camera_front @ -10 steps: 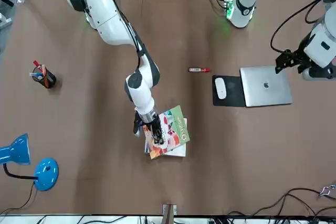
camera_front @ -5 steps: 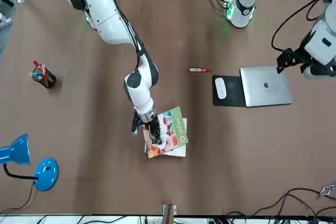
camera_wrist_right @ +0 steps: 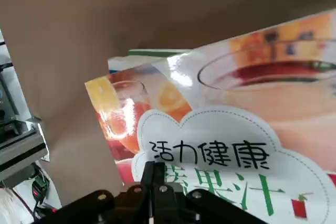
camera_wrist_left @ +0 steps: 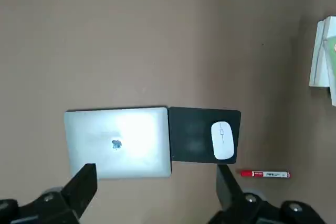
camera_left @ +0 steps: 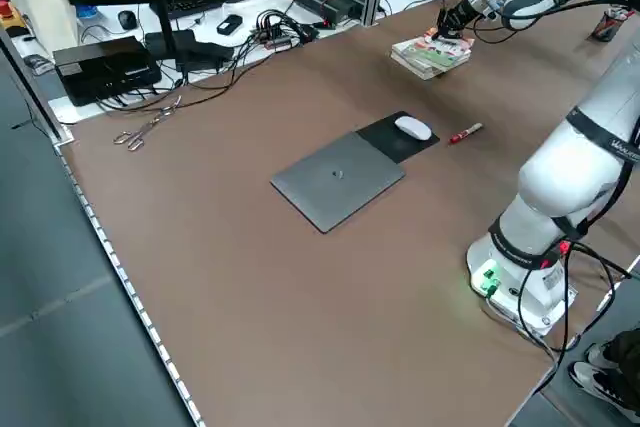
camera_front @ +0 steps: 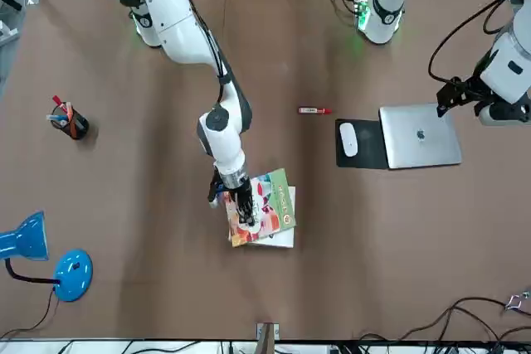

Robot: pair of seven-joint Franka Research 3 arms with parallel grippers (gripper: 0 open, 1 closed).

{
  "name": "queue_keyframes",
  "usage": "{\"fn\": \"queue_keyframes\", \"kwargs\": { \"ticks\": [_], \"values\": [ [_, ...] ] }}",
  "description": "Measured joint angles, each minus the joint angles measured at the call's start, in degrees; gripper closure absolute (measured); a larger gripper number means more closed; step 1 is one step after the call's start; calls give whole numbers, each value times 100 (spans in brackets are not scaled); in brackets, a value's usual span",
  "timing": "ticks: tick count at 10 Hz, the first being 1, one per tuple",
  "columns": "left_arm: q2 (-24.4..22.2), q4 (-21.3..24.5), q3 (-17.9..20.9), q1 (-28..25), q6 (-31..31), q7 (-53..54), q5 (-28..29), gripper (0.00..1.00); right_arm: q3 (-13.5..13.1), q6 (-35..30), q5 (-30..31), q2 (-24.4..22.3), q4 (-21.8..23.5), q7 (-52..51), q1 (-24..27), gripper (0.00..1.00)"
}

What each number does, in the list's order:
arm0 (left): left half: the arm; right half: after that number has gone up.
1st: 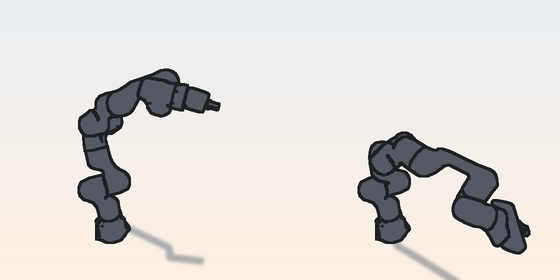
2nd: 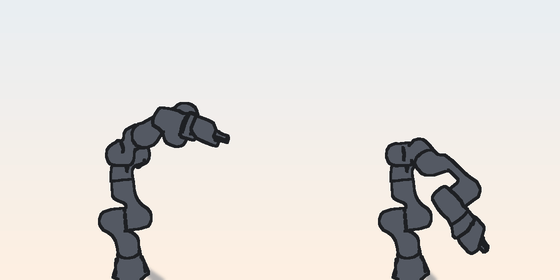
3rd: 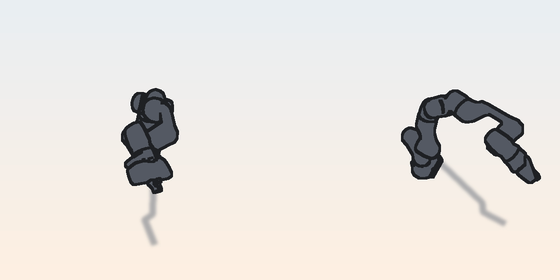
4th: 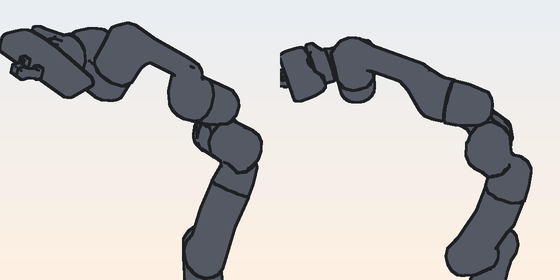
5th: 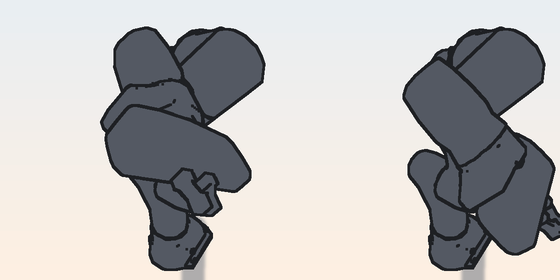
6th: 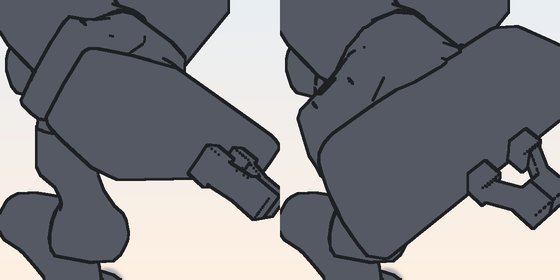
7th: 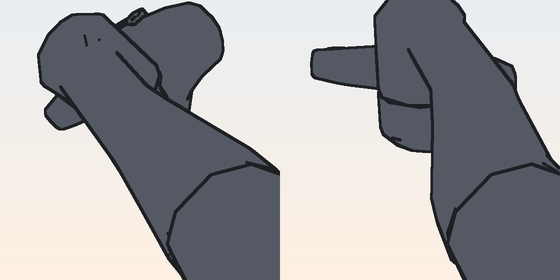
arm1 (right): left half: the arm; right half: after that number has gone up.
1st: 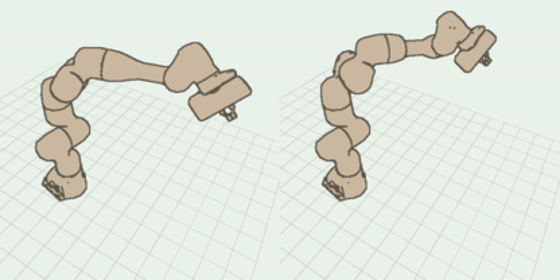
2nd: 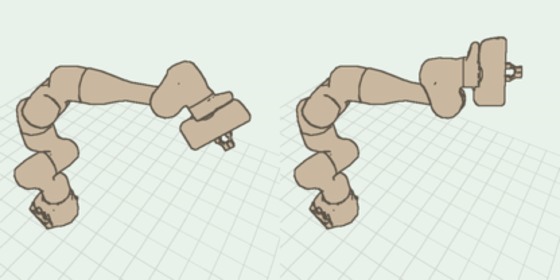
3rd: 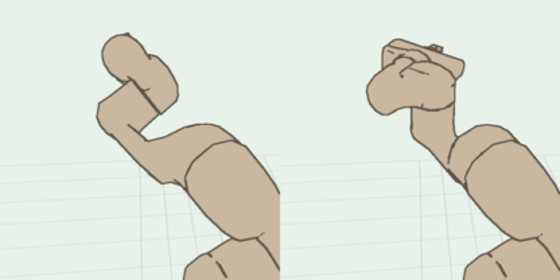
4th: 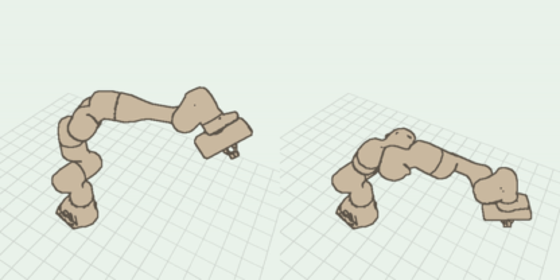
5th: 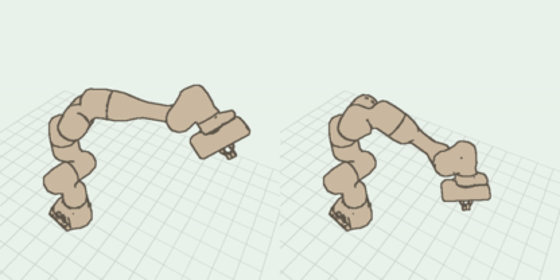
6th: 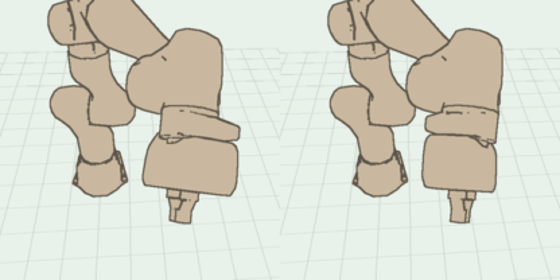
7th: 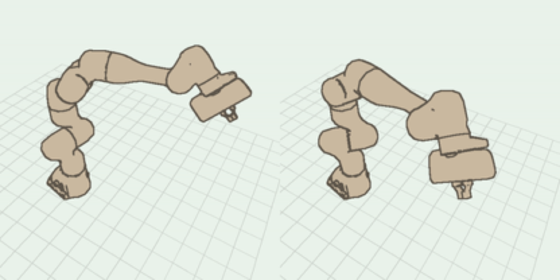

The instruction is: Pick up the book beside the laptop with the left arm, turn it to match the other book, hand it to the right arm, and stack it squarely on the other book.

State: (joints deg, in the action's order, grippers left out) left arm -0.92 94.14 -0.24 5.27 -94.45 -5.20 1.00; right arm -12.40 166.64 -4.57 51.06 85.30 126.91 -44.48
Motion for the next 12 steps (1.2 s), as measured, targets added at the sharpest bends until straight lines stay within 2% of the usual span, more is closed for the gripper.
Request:
{"fn": "queue_keyframes", "kwargs": {
  "ticks": [12],
  "values": [
    [268,-229,21,-18,0,0,5,0,-55,-129,0,-178,219,228,-73,100]
  ]
}}
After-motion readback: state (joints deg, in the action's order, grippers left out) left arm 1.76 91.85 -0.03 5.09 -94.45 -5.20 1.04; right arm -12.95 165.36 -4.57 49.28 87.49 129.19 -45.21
